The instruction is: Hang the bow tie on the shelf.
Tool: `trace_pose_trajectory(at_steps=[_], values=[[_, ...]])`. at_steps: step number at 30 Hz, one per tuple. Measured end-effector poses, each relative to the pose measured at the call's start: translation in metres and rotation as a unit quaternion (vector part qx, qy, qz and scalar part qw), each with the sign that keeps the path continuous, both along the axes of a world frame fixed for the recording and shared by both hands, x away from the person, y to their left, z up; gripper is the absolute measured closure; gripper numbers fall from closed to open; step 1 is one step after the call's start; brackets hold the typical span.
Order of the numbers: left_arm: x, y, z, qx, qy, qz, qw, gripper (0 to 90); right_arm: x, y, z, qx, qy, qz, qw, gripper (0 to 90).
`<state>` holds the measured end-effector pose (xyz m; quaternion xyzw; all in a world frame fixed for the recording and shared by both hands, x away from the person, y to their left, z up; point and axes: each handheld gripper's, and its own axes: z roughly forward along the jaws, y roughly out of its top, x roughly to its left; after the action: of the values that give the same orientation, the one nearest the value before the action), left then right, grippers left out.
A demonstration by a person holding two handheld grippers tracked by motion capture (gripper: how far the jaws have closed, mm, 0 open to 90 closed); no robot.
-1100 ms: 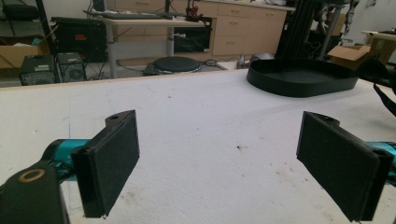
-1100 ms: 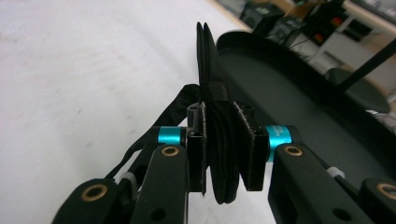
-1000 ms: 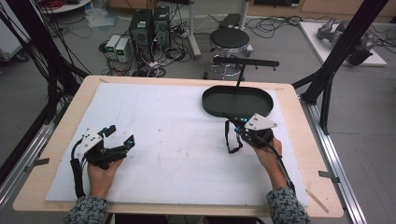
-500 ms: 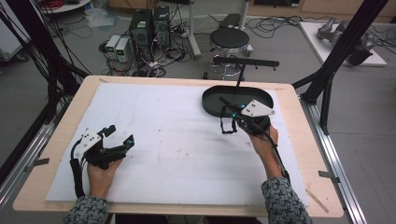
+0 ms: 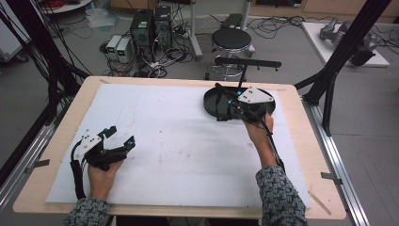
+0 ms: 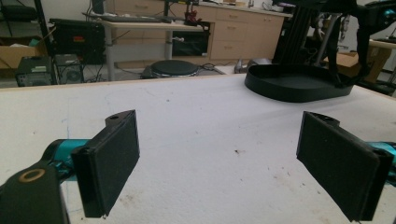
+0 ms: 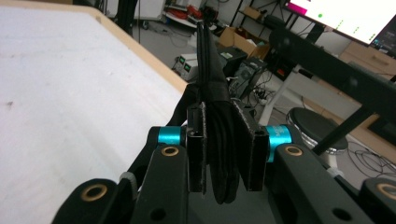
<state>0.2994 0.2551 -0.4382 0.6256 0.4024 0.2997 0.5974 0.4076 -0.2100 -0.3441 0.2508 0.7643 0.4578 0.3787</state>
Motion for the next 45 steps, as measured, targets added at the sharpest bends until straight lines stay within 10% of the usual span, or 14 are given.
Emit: trace_pose_trajectory(at_steps=[18, 45], values=[[0.000, 0.001, 0.000, -0.008, -0.001, -0.004, 1.0000, 13.4, 0.041, 0.019, 0.030, 0.047, -0.026, -0.019, 0.9984, 76.1], [0.001, 0.001, 0.000, -0.011, 0.002, -0.005, 0.9999, 13.9, 0.072, 0.034, 0.033, 0.038, -0.036, -0.083, 0.9952, 75.8]])
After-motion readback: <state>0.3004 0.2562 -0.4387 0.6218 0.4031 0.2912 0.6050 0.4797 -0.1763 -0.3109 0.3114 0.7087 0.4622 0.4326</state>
